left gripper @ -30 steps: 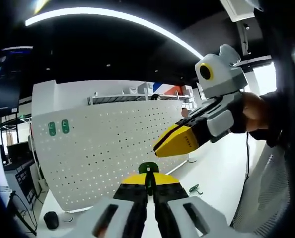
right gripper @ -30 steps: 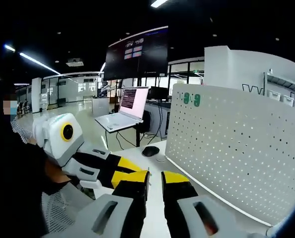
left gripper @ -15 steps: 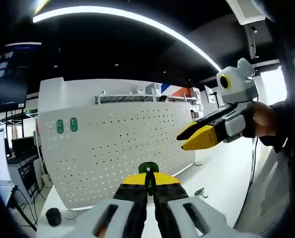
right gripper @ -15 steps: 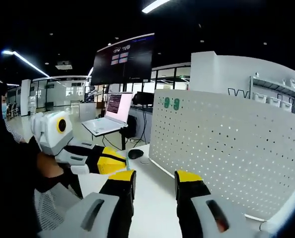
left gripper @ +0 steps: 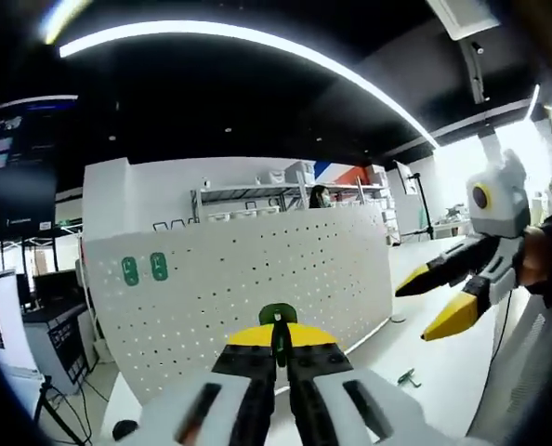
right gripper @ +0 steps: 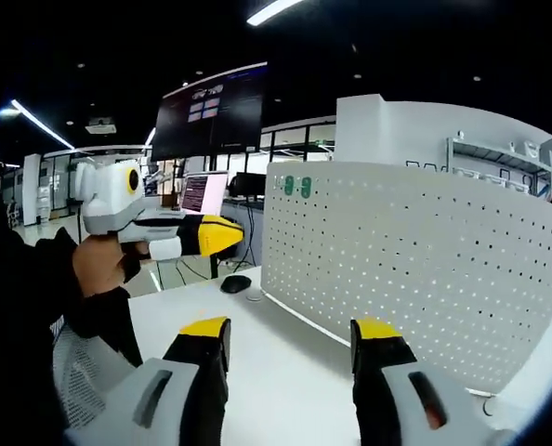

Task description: Insert the hook assembly into the mounting plate slot until the hook locks in place.

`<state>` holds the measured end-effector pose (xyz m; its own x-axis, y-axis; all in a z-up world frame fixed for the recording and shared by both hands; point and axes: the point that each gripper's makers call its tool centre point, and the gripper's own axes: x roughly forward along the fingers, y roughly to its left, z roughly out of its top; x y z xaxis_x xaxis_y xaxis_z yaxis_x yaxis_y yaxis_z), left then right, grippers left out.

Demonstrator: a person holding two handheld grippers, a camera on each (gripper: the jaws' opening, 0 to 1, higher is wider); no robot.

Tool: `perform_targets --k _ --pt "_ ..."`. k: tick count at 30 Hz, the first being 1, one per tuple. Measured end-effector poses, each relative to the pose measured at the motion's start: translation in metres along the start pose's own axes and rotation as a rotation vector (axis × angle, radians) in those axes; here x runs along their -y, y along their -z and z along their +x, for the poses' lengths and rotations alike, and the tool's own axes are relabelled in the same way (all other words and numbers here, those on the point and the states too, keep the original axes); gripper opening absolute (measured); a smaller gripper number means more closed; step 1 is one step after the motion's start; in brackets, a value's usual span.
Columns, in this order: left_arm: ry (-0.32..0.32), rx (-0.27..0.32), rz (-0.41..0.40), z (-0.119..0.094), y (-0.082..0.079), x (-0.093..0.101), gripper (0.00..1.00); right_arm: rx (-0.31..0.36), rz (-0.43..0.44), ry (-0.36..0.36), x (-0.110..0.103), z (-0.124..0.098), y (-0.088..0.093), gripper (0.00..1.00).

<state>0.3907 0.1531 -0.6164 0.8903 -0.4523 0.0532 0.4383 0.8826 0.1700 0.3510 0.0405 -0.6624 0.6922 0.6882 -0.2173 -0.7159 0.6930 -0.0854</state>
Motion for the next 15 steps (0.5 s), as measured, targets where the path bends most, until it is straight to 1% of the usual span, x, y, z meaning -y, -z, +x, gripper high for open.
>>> perform_targets --k 6,9,12,15 --pt "-0.029 -0.003 -0.027 0.018 -0.006 -0.017 0.03 0.004 0.010 0.013 0.000 -0.004 0.005 0.50" --pt "-0.052 -0.003 -0.035 0.030 -0.012 -0.026 0.03 -0.005 0.027 0.023 0.003 -0.004 0.012 0.51" --pt "-0.069 0.011 -0.039 0.042 -0.022 -0.036 0.03 -0.002 0.032 0.035 0.004 -0.004 0.015 0.52" --pt "-0.079 0.016 -0.032 0.054 -0.027 -0.043 0.03 -0.004 0.032 0.042 0.005 -0.004 0.019 0.52"
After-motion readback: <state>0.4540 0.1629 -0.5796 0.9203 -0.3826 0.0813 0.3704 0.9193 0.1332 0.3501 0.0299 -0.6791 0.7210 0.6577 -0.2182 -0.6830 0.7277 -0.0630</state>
